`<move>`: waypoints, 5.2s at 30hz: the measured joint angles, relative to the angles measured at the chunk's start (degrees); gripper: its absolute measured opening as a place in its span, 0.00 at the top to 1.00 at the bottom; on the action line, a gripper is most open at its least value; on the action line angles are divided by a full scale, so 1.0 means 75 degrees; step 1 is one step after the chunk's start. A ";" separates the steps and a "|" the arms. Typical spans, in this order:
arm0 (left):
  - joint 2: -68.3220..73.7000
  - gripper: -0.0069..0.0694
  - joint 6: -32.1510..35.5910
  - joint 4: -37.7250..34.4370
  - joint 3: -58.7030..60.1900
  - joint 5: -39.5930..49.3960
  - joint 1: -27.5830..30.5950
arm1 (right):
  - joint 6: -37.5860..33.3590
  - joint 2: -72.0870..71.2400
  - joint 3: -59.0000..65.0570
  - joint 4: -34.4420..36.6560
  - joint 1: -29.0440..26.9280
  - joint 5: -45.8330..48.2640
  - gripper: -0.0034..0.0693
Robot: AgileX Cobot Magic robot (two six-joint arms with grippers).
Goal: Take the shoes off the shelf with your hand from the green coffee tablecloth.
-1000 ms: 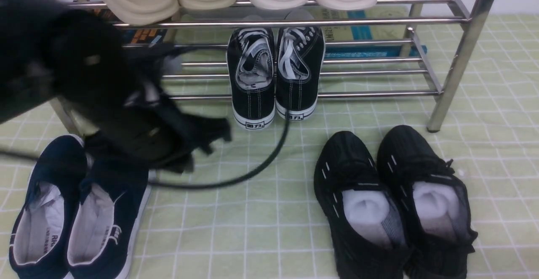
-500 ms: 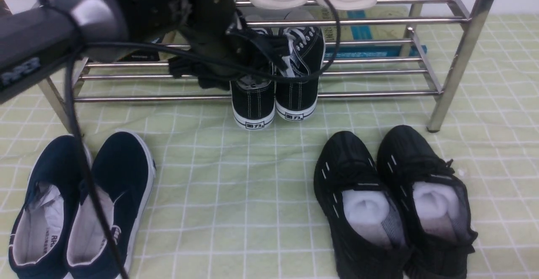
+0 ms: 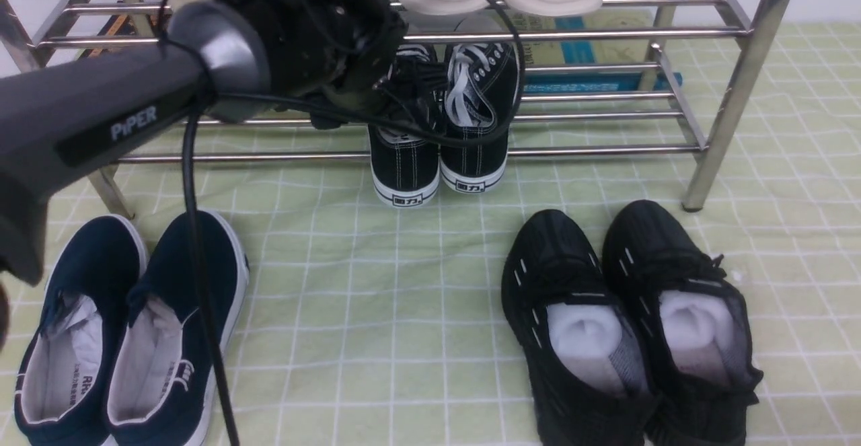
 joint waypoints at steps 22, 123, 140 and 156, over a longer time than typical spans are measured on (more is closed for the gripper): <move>-0.0160 0.90 0.0252 -0.0869 0.0000 0.0879 -0.0024 | 0.0000 0.0000 0.0000 0.0000 0.0000 0.0000 0.63; -0.6144 0.90 0.2103 -0.1119 0.4966 0.2813 0.0933 | 0.3016 0.0000 0.0075 0.3540 0.0000 -0.1328 0.63; -0.6031 0.89 0.6909 -0.4389 0.4234 0.3859 0.4297 | 0.0387 0.4137 -0.5205 0.1344 0.0000 0.2858 0.97; -0.6016 0.88 0.8298 -0.6156 0.5287 0.3082 0.5297 | -0.4090 1.1320 -0.8691 0.5160 0.1750 0.5827 0.95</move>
